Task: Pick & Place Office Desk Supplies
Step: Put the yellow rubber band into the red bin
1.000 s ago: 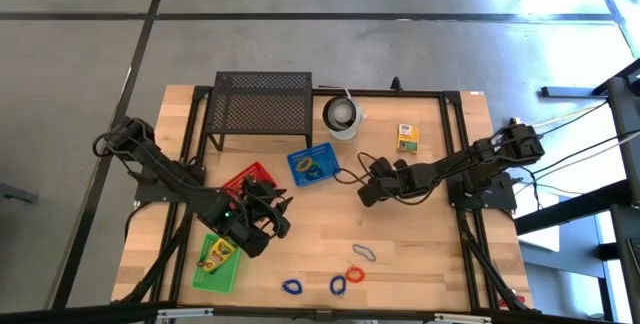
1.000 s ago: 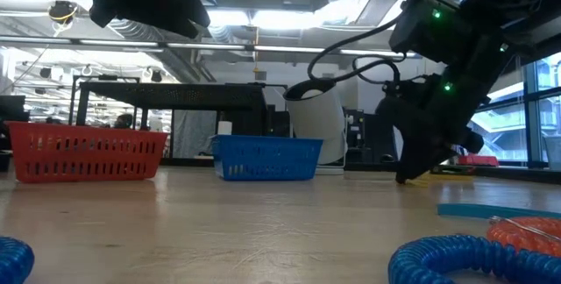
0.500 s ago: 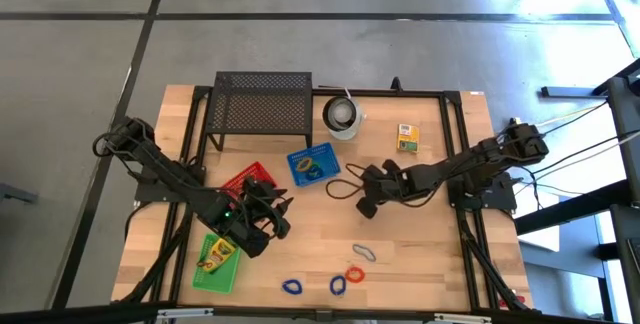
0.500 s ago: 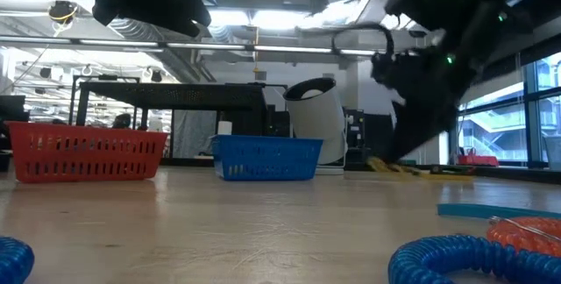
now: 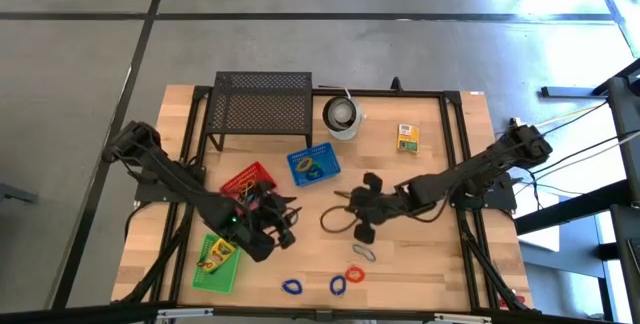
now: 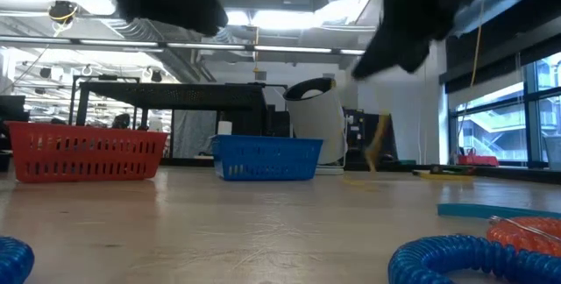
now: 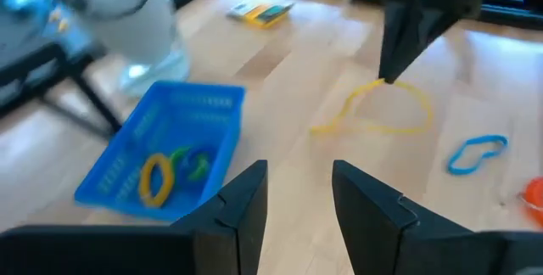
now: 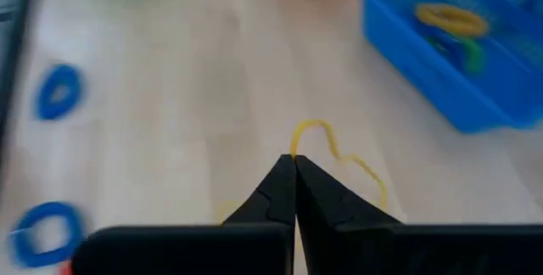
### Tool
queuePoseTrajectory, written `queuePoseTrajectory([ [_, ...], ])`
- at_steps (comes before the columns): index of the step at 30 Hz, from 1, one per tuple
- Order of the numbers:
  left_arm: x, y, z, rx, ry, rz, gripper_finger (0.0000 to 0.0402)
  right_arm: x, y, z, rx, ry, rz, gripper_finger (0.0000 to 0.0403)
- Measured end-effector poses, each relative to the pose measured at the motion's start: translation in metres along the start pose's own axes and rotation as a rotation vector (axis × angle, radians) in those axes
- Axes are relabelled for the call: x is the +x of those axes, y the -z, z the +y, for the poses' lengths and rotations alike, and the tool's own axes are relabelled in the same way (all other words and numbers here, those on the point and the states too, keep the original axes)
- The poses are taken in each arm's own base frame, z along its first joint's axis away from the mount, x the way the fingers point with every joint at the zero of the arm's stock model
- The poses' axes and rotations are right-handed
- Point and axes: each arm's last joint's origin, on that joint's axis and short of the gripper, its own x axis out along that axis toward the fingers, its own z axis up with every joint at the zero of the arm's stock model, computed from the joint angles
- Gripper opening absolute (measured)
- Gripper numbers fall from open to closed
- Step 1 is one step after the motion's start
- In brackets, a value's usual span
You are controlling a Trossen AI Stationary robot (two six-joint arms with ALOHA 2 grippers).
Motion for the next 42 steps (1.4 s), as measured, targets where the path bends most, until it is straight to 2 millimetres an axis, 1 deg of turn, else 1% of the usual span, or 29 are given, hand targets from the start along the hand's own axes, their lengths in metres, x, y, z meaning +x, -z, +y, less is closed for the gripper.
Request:
queuePoseTrajectory([
  [3,0.006,0.0,-0.012,0.107,0.051,-0.033,0.0127,-0.008,-0.007,0.014,-0.048,-0.07,-0.014,0.0003],
  [7,0.012,0.004,-0.031,0.22,0.202,-0.05,0.0127,-0.015,-0.012,0.026,-0.088,-0.126,-0.038,0.0004],
  [11,0.022,0.007,-0.047,0.311,0.332,-0.107,0.0128,-0.018,-0.013,0.032,-0.1,-0.15,-0.058,0.0004],
  [15,0.028,0.003,-0.055,0.341,0.375,-0.195,0.0128,-0.019,-0.013,0.035,-0.131,-0.204,-0.042,0.0004],
  [18,0.031,-0.002,-0.056,0.318,0.377,-0.237,0.0135,-0.02,-0.012,0.039,-0.175,-0.248,-0.048,0.0005],
  [24,0.034,-0.006,-0.055,0.259,0.381,-0.246,0.0178,-0.022,-0.015,0.043,-0.244,-0.283,-0.092,0.0005],
  [27,0.038,-0.005,-0.055,0.253,0.405,-0.242,0.0197,-0.023,-0.016,0.044,-0.253,-0.29,-0.112,0.0005],
  [30,0.045,-0.001,-0.058,0.261,0.466,-0.228,0.0206,-0.023,-0.018,0.045,-0.264,-0.298,-0.134,0.0005],
  [33,0.054,0.004,-0.059,0.262,0.493,-0.221,0.0207,-0.023,-0.019,0.045,-0.269,-0.3,-0.14,0.0005],
  [37,0.061,0.001,-0.055,0.231,0.467,-0.222,0.0202,-0.024,-0.019,0.045,-0.271,-0.299,-0.14,0.0005],
  [40,0.064,-0.001,-0.053,0.189,0.461,-0.213,0.0176,-0.024,-0.019,0.045,-0.271,-0.299,-0.14,0.0005],
  [42,0.065,-0.001,-0.053,0.16,0.47,-0.205,0.0149,-0.024,-0.019,0.045,-0.271,-0.299,-0.14,0.0005],
])
